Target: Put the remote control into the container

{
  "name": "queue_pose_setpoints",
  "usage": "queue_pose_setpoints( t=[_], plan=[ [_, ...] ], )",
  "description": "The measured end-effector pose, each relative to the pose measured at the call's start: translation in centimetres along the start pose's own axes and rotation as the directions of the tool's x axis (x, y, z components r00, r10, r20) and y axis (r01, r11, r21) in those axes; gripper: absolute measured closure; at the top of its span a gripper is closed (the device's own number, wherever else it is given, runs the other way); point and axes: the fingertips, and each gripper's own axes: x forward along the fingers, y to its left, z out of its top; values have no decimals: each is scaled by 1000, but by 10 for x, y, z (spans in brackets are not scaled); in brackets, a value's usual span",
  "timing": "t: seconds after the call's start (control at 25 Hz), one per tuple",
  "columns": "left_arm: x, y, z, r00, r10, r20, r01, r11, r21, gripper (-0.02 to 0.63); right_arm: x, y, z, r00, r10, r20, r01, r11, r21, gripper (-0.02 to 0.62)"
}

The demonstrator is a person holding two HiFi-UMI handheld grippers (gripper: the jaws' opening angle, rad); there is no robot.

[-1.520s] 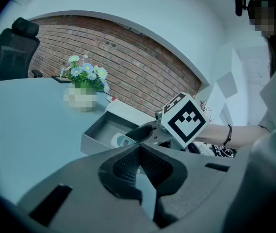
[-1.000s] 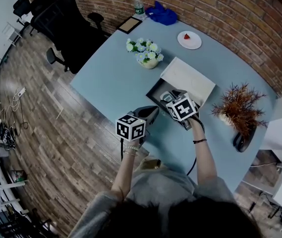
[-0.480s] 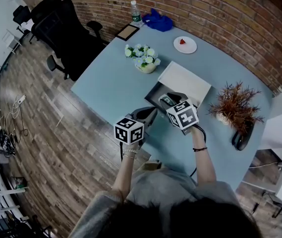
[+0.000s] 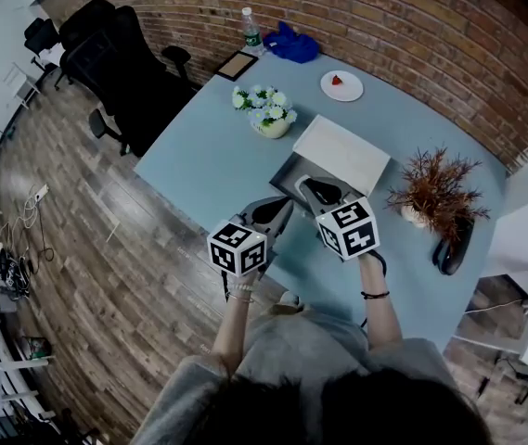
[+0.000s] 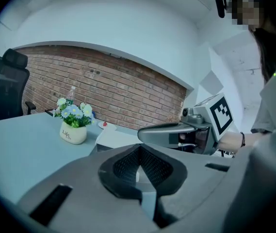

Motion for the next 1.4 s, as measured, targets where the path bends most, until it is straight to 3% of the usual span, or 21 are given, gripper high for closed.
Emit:
queue_pose_setpoints(
  t=[0.48, 0.8, 1.4],
  plan=[
    [-24, -32, 25, 995, -13, 96, 7, 998, 58, 603, -46, 29, 26, 985, 3, 170, -7, 1000, 22, 595],
    [-36, -43, 35, 987, -29, 156, 15, 996, 89, 603, -58, 46, 32, 981, 27, 191, -26, 1000, -6, 597],
    [-34, -60, 32, 986, -40, 163, 22, 994, 107, 603, -79, 38, 30, 968, 15, 249, -20, 1000, 15, 597]
  ],
)
